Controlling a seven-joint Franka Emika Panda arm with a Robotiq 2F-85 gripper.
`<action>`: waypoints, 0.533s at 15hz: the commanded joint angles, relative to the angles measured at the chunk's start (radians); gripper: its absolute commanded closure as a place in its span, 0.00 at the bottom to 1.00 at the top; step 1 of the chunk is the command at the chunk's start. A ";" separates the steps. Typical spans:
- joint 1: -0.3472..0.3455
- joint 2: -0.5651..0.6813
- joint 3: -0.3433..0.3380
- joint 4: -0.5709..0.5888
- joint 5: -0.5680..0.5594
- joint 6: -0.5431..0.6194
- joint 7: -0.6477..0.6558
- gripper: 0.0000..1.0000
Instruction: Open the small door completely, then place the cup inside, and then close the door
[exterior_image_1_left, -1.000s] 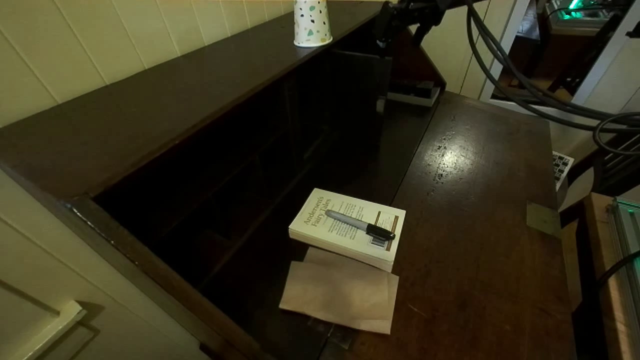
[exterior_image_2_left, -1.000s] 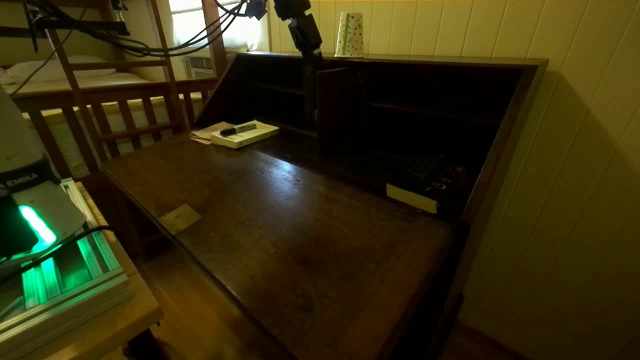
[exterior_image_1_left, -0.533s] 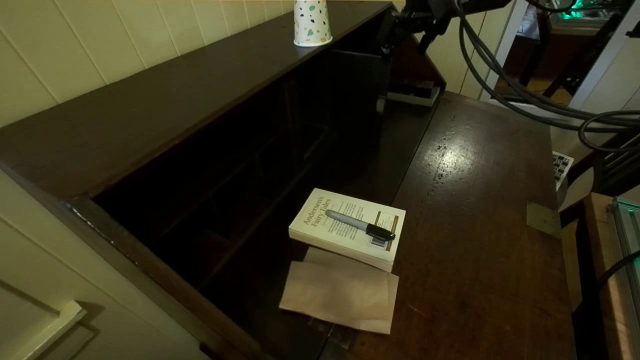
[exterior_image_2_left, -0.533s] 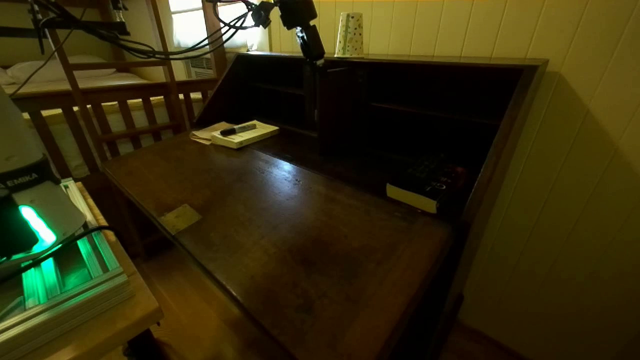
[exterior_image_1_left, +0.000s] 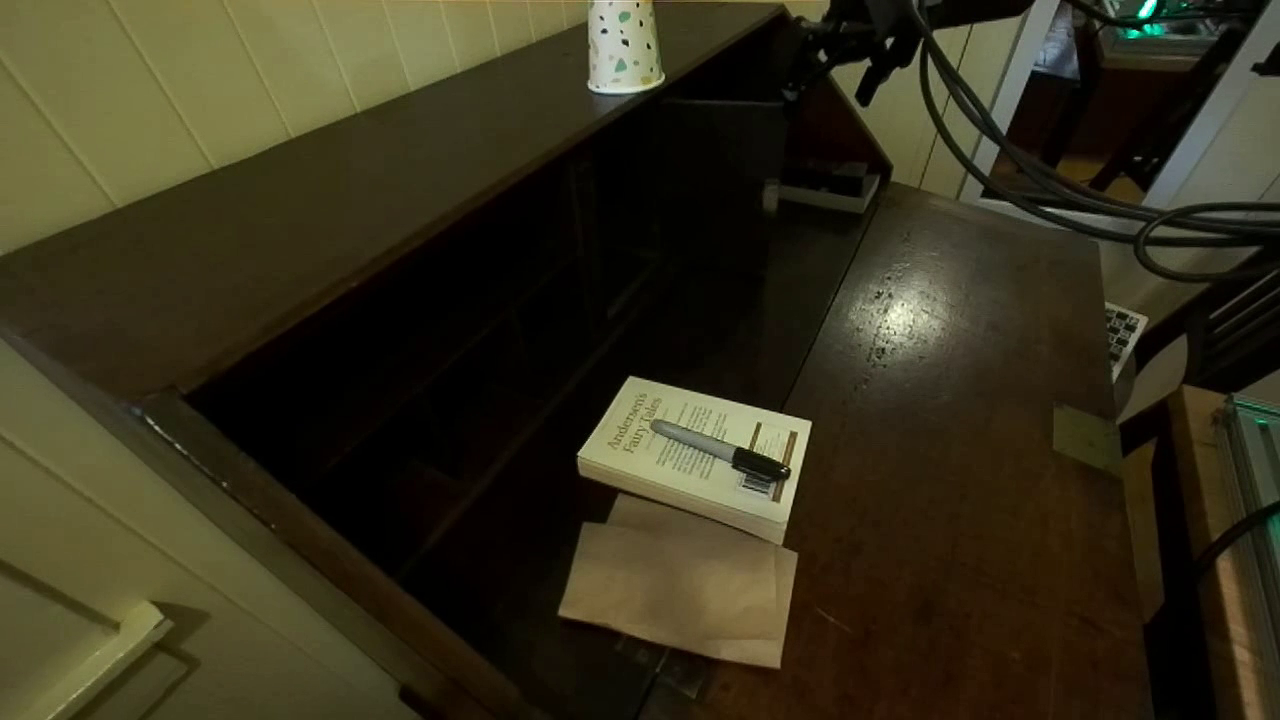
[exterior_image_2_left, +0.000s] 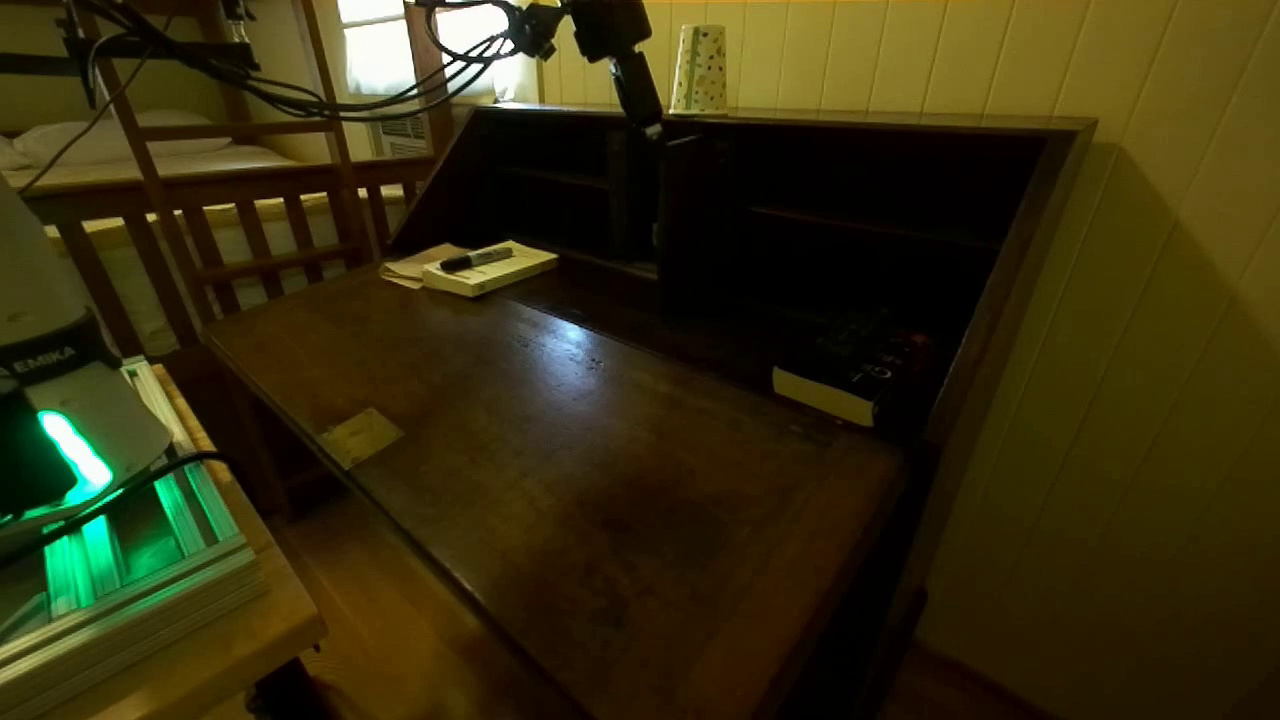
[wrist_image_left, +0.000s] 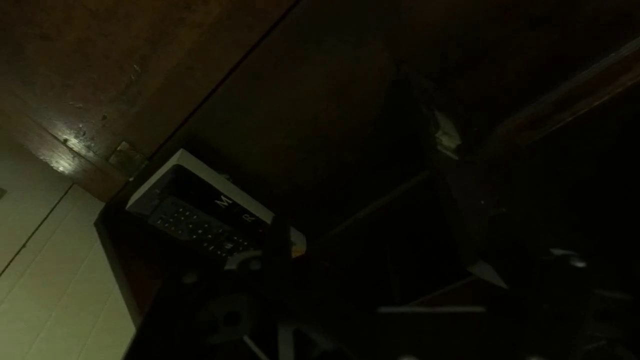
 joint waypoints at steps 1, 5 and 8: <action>-0.007 -0.006 -0.007 0.024 -0.037 -0.015 0.064 0.00; 0.003 -0.080 0.013 0.043 -0.011 -0.097 0.072 0.00; 0.003 -0.146 0.040 0.071 0.012 -0.186 0.065 0.00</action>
